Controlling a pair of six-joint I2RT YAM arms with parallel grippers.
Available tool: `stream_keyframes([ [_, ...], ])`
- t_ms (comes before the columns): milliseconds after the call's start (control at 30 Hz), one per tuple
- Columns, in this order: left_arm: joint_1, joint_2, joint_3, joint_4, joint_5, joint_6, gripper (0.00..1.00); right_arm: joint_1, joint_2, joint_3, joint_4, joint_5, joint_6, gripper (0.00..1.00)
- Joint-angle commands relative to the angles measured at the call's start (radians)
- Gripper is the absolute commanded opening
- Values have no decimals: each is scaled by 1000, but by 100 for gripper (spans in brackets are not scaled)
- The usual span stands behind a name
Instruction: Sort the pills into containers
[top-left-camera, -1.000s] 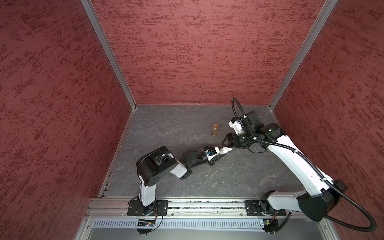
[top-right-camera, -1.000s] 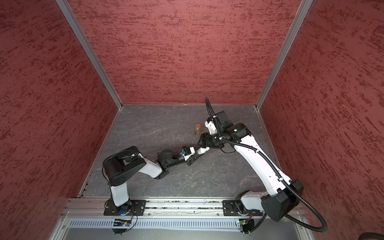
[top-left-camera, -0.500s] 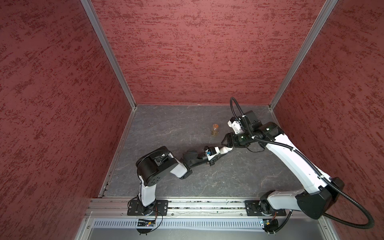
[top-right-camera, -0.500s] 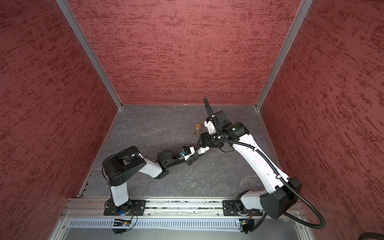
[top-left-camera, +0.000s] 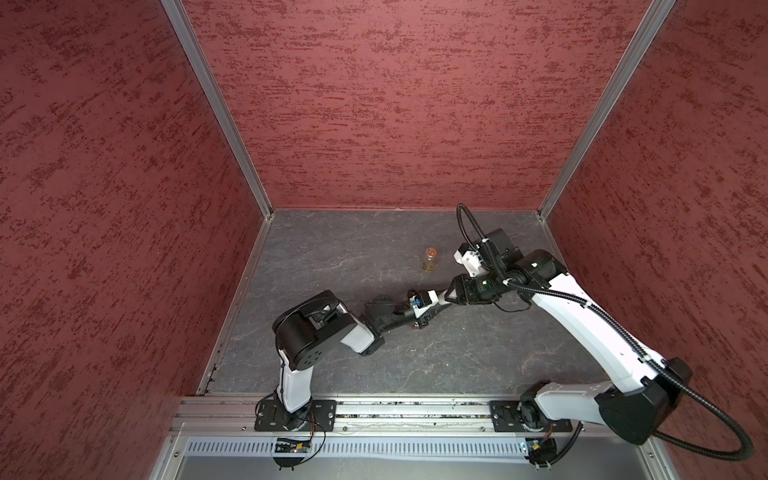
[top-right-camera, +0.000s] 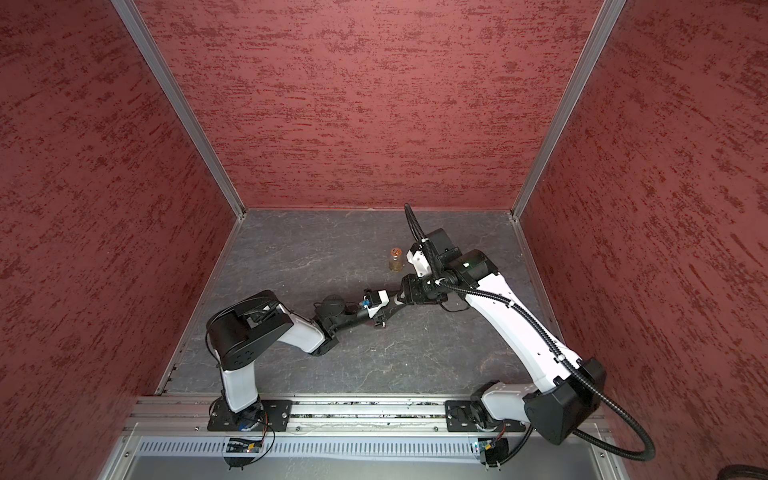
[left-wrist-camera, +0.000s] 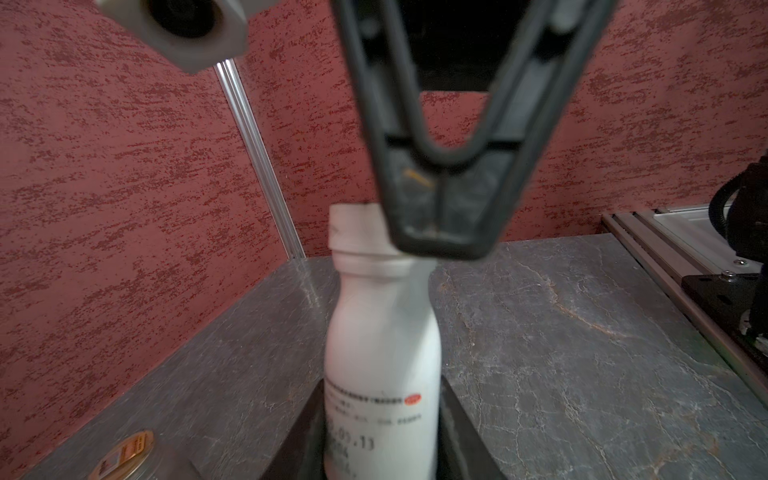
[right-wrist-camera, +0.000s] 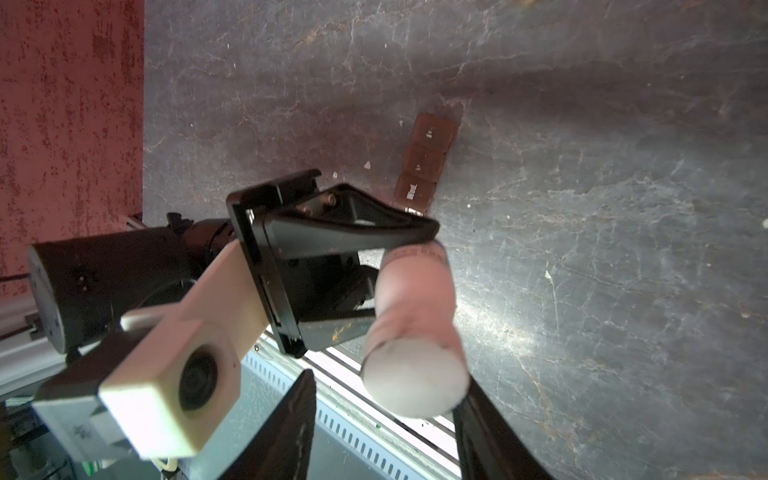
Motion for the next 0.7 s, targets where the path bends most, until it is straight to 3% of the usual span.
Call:
stream_keyframes([
  [0,1,9,20,18,-11,-16,0,15,-40,4,-38,-25,-2,54],
  [133,1,7,17,18,-9,-19,0,14,-44,74,-66,114,6,64],
  [300,-1,6,15,18,-4,-21,0,11,14,168,-68,228,-4,69],
  [667,-2,4,14,18,-2,-18,0,12,114,184,11,105,-34,66],
])
